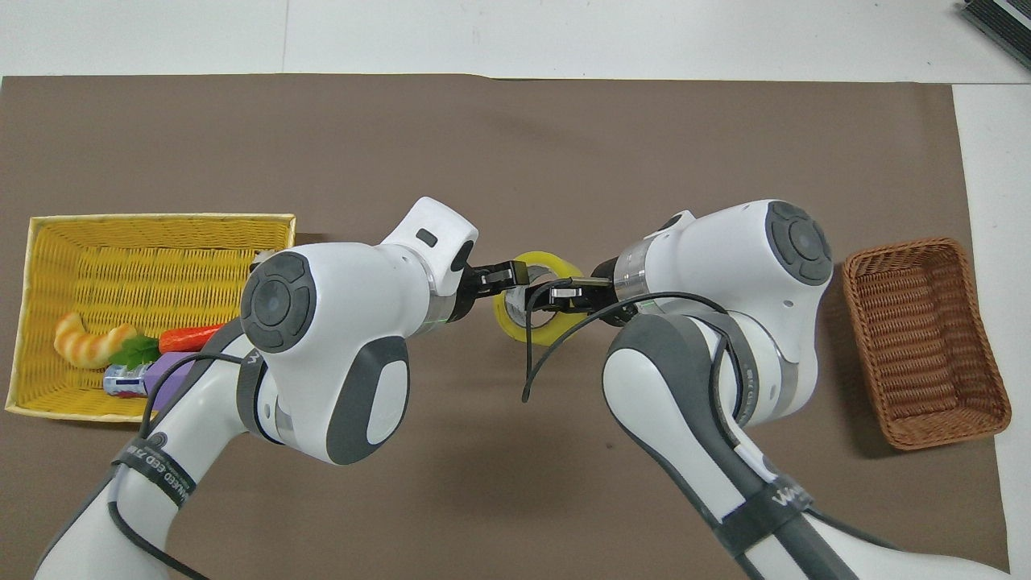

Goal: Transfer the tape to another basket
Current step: 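Grasp the tape with the right gripper while the left gripper releases it, then carry the tape toward the wicker basket while the left gripper withdraws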

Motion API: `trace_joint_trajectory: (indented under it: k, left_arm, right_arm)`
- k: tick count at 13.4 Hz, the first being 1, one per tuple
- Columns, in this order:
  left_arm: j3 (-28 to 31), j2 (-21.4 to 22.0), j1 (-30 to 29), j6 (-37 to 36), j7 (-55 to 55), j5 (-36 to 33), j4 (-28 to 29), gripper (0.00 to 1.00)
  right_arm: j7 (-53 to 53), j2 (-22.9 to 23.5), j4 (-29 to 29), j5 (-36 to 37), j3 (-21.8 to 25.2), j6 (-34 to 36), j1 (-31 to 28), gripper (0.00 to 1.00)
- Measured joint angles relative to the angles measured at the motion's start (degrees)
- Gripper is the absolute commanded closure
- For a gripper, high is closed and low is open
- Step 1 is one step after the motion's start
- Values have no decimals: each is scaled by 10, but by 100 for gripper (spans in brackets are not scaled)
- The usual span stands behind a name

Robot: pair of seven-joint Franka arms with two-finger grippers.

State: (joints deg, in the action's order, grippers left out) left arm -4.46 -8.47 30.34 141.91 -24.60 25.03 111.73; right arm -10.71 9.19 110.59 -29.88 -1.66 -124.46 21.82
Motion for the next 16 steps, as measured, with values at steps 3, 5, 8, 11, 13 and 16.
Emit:
trace_joint_trajectory:
  k: [3, 5, 8, 11, 13, 16]
  left_arm:
    - [7, 1, -20, -20, 3, -29, -3, 0]
    - [8, 7, -45, -52, 7, -77, -7, 0]
    - [10, 20, -83, -95, 69, -113, -11, 0]
    - [11, 37, -131, -137, 148, -142, -21, 0]
    - [12, 46, -169, -189, 201, -159, -51, 0]
    - [13, 53, -220, -293, 273, -190, -129, 0]
  right_arm:
    - [-1, 0, 0, 32, 2, 33, -21, 100]
    - [-1, 0, -1, 60, 3, 59, -49, 100]
    - [-1, 0, -17, 96, 3, 114, -86, 100]
    - [0, -1, -41, 121, 3, 171, -107, 100]
    - [8, -3, -54, 142, 3, 207, -122, 100]
    - [54, -8, -76, 164, 5, 266, -170, 100]
